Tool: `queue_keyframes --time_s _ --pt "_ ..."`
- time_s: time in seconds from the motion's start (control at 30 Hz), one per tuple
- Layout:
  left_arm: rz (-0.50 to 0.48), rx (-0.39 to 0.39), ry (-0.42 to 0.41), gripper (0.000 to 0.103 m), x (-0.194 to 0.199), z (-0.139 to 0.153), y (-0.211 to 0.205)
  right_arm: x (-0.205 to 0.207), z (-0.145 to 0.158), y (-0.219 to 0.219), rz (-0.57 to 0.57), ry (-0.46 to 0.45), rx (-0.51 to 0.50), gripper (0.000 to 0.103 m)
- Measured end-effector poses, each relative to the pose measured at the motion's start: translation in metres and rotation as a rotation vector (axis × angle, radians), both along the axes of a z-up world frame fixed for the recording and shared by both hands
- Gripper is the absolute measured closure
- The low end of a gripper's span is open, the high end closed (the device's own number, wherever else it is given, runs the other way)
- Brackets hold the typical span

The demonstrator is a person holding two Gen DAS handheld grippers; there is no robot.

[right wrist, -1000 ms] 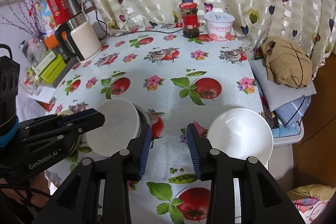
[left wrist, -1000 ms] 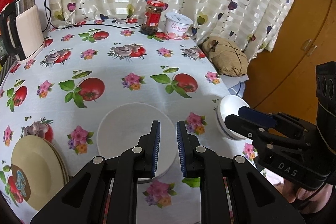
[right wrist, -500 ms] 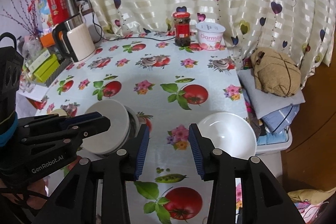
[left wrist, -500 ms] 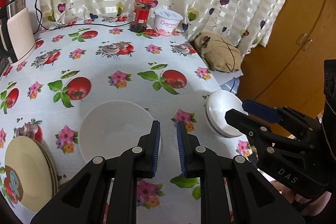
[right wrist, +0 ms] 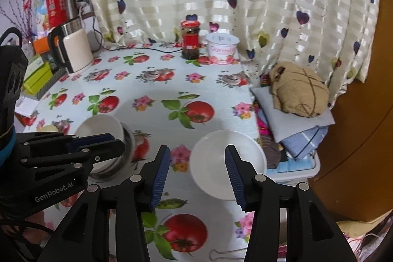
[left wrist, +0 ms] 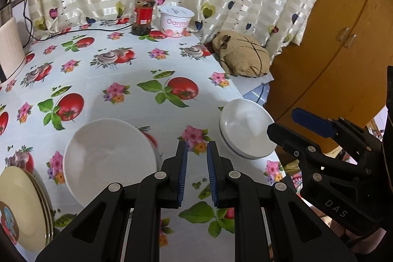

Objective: Organize plates and bowls

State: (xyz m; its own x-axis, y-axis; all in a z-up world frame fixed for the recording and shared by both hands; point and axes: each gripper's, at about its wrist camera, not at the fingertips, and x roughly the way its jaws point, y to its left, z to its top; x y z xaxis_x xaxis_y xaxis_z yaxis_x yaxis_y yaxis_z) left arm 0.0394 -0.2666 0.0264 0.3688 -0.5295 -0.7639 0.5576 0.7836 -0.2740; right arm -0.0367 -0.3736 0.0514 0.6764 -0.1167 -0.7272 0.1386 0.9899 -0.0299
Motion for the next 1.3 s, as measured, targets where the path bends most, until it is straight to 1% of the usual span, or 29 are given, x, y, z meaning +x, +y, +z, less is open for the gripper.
queue_keyframes --time_s 0.3,0.7,0.83,0.93,1.07,1.3 --pt "-0.038 0.016 0.001 0.086 -0.004 -0.002 -0.018 -0.009 -0.004 -0.016 -0.034 0.005 0.006 0.056" --pt "-0.077 0.018 0.019 0.086 -0.003 -0.008 -0.037 -0.014 -0.013 -0.033 -0.071 0.023 0.021 0.056" --pt "-0.089 0.016 0.044 0.080 0.000 -0.011 -0.043 -0.015 -0.018 -0.039 -0.082 0.035 0.029 0.056" --pt "-0.098 0.016 0.053 0.078 0.001 -0.015 -0.048 -0.016 -0.020 -0.047 -0.098 0.036 0.035 0.056" --pt "-0.105 0.013 0.066 0.077 0.002 -0.019 -0.054 -0.018 -0.023 -0.061 -0.128 0.043 0.057 0.056" --pt "-0.103 0.019 0.066 0.077 0.010 -0.025 -0.066 -0.016 -0.035 -0.082 -0.171 0.056 0.097 0.056"
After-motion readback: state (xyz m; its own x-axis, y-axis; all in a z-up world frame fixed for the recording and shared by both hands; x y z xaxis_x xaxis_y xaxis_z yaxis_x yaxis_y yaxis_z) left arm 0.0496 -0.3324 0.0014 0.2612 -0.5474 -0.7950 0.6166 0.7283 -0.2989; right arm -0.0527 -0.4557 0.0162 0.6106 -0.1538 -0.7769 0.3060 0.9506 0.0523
